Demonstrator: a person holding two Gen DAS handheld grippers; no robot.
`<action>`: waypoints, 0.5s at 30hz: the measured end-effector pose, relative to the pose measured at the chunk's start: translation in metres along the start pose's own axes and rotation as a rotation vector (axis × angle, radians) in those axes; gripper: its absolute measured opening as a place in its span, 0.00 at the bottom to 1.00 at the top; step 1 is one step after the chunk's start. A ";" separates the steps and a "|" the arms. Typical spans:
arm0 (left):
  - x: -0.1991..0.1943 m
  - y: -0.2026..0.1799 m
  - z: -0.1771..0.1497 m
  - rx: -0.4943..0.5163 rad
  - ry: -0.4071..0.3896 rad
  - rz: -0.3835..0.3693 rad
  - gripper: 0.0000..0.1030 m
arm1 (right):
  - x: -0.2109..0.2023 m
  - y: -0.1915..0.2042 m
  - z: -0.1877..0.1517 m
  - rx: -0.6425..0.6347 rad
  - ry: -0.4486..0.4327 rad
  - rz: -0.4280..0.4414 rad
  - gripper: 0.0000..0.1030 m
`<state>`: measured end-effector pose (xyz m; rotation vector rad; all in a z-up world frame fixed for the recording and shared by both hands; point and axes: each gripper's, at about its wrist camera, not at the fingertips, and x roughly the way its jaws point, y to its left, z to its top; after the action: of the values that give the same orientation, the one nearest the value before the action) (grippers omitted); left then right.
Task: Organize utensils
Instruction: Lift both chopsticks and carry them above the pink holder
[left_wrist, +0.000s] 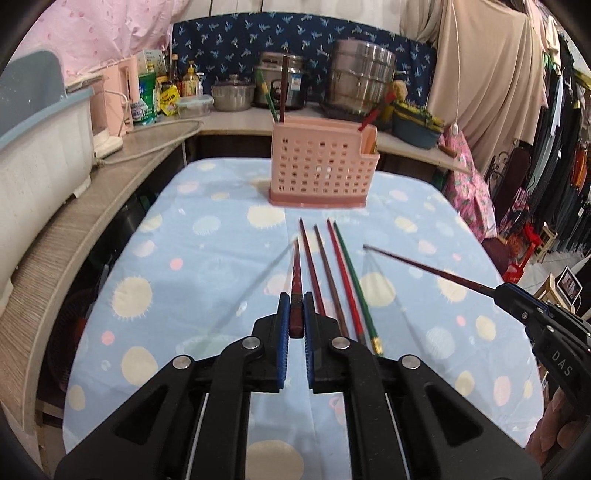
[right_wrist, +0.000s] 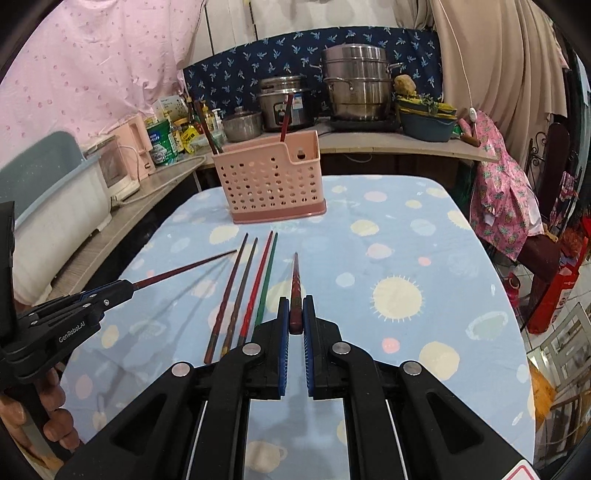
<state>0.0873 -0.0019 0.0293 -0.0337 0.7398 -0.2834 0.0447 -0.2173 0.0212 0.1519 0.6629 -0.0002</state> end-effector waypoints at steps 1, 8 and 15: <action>-0.004 0.000 0.004 -0.004 -0.010 -0.003 0.07 | -0.003 0.000 0.005 -0.002 -0.013 0.000 0.07; -0.025 0.005 0.041 -0.027 -0.082 -0.019 0.07 | -0.017 0.001 0.037 -0.007 -0.091 0.007 0.07; -0.040 0.006 0.072 -0.015 -0.163 -0.016 0.07 | -0.028 0.005 0.064 -0.015 -0.156 0.031 0.06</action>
<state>0.1086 0.0097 0.1082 -0.0763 0.5801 -0.2865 0.0619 -0.2223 0.0889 0.1457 0.5048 0.0228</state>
